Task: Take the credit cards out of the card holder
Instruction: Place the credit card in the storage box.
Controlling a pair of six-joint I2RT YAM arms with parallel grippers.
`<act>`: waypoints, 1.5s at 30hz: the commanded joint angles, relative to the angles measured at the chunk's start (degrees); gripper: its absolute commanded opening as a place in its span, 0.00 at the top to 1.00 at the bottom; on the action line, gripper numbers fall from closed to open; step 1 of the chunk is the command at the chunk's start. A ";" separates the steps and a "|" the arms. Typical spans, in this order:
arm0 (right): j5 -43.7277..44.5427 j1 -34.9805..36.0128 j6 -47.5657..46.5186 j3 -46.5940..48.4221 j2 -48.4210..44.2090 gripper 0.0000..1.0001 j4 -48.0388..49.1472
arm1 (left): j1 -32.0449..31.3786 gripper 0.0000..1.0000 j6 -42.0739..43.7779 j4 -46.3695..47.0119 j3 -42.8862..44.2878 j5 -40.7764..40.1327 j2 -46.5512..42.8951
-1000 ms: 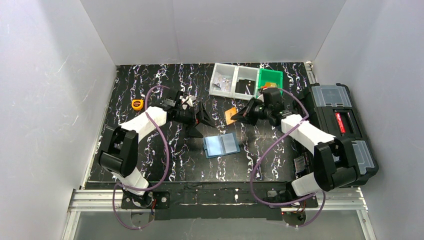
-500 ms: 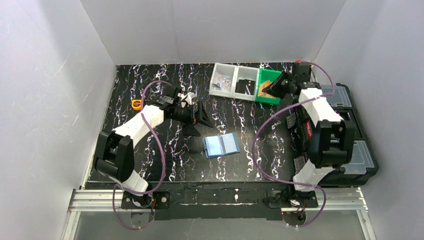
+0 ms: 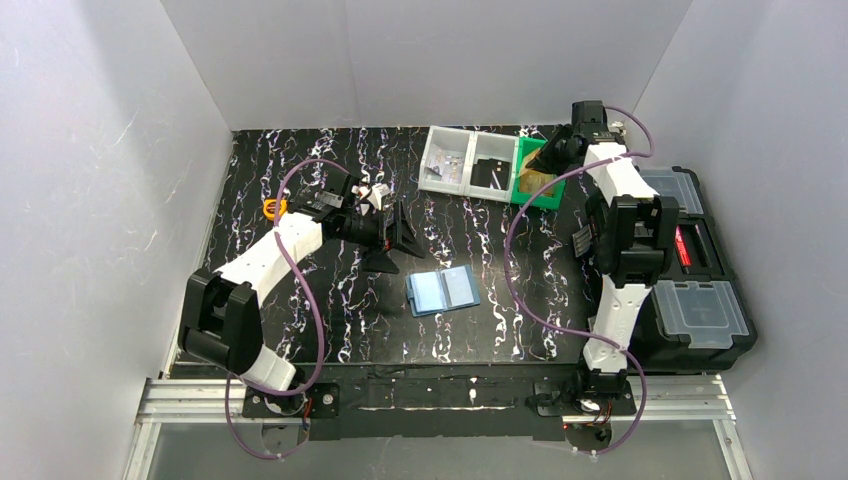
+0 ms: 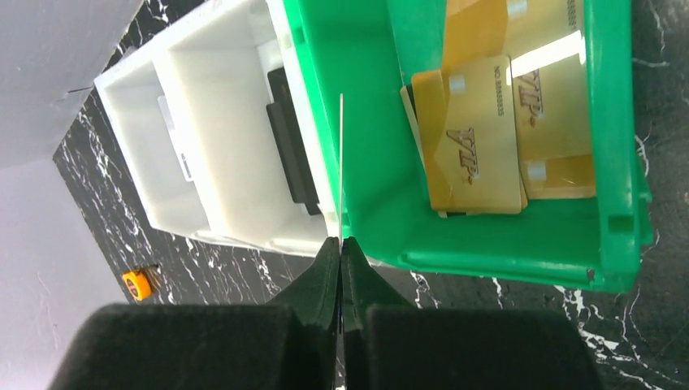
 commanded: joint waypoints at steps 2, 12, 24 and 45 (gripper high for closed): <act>2.22 -0.50 -0.28 5.75 1.73 0.99 -2.25 | 0.22 0.02 1.67 -2.23 1.30 1.45 -2.62; 1.55 -2.64 -0.55 9.22 5.69 0.99 -4.23 | 0.22 0.02 2.00 -2.86 1.03 1.16 -2.66; 1.27 -2.73 -2.47 18.35 13.01 0.82 -9.72 | 0.22 0.02 1.76 -3.75 0.62 0.13 -3.13; -1.27 -1.61 0.66 -4.69 -10.96 0.32 -5.67 | -2.36 0.02 1.02 -4.63 1.24 -7.64 -0.78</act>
